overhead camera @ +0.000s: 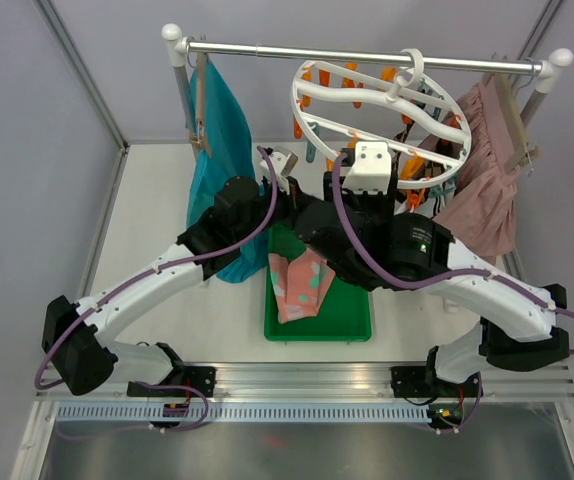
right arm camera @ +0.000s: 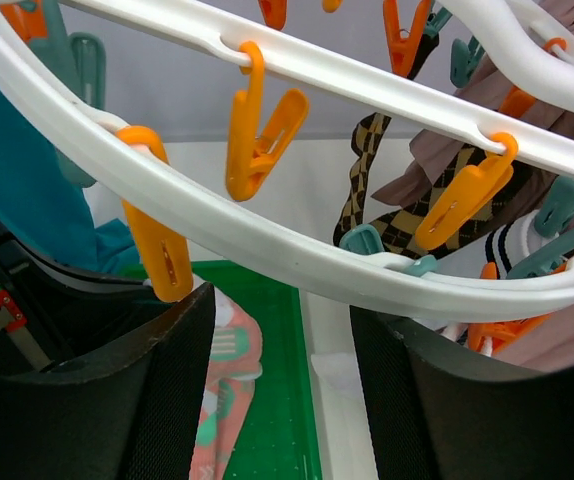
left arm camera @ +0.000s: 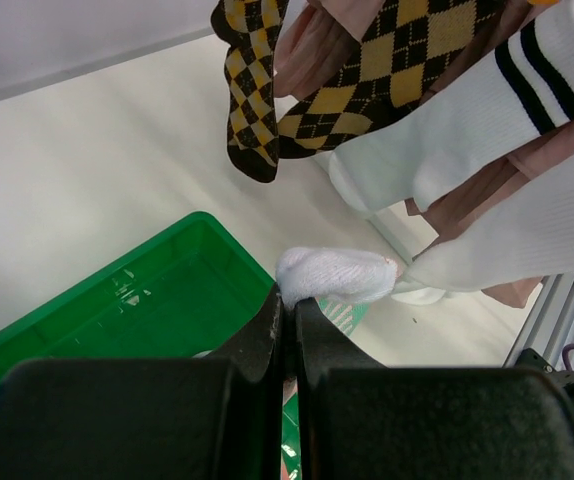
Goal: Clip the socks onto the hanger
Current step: Rotate the hanger.
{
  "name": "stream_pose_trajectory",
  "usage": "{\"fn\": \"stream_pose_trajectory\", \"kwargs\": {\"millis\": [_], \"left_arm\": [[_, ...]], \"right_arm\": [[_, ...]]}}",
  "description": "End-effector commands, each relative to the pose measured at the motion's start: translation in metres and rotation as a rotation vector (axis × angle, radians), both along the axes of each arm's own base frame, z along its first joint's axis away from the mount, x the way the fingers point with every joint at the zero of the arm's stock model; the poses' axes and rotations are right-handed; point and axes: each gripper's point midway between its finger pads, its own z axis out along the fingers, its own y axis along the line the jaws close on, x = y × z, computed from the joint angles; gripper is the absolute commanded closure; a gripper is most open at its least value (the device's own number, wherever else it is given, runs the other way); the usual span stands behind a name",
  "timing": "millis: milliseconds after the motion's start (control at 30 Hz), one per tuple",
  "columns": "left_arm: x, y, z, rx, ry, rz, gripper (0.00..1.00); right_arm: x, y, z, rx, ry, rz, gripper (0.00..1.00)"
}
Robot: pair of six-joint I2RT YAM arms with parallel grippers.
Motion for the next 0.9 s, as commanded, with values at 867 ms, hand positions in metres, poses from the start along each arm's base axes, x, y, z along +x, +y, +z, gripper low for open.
{"fn": "stream_pose_trajectory", "kwargs": {"millis": [867], "left_arm": [[0.004,-0.007,0.023,-0.046,-0.035,-0.006,0.98]], "right_arm": [[-0.018,-0.016,0.013,0.23,0.026,0.162,0.4]]}}
